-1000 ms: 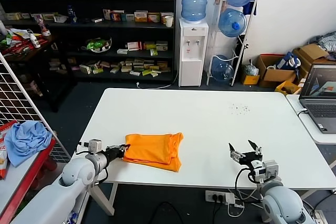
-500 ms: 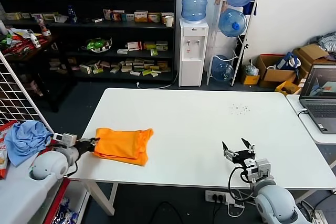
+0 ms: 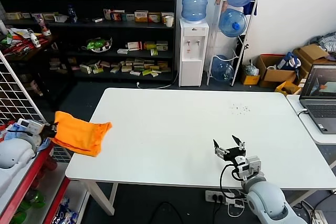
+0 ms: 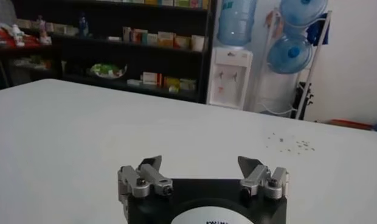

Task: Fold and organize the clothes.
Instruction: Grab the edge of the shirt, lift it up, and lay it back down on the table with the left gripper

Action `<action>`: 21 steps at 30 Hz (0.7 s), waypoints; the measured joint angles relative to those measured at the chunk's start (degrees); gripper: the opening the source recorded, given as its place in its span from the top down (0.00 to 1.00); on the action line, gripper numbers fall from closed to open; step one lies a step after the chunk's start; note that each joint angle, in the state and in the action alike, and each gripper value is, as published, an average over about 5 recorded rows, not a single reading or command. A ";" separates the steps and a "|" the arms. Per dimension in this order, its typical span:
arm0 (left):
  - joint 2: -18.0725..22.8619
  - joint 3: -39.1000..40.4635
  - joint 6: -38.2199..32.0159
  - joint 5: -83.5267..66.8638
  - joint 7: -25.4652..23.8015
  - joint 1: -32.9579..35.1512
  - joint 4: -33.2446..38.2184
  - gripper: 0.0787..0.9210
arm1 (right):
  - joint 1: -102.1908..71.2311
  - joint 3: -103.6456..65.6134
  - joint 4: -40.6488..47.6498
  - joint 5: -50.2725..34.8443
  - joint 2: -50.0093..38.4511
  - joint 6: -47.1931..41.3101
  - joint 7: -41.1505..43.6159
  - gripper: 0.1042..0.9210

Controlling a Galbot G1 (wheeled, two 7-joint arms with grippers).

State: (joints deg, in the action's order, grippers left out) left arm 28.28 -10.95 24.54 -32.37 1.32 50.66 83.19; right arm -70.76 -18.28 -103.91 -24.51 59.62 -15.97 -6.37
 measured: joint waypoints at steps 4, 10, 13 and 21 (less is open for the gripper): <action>-2.71 0.52 -0.83 1.83 -0.20 -1.31 -0.27 0.91 | 0.29 0.46 0.35 0.10 0.36 0.15 -0.01 0.12; -5.21 1.48 -1.37 3.52 -0.17 -2.89 0.07 0.91 | 0.30 0.63 0.59 0.36 1.00 0.27 -0.06 0.12; -5.57 1.81 -1.42 4.14 0.07 -3.03 0.69 0.91 | 0.23 0.65 0.69 0.53 1.27 0.30 -0.10 0.12; -3.92 2.54 -0.76 4.75 1.42 -1.93 4.58 0.91 | -0.52 0.38 0.83 1.21 1.55 0.33 -0.18 0.12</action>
State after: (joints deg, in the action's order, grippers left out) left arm 24.36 -8.42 23.78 -27.62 2.74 48.73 87.77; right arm -71.28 -17.90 -103.08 -23.30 61.17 -15.64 -6.55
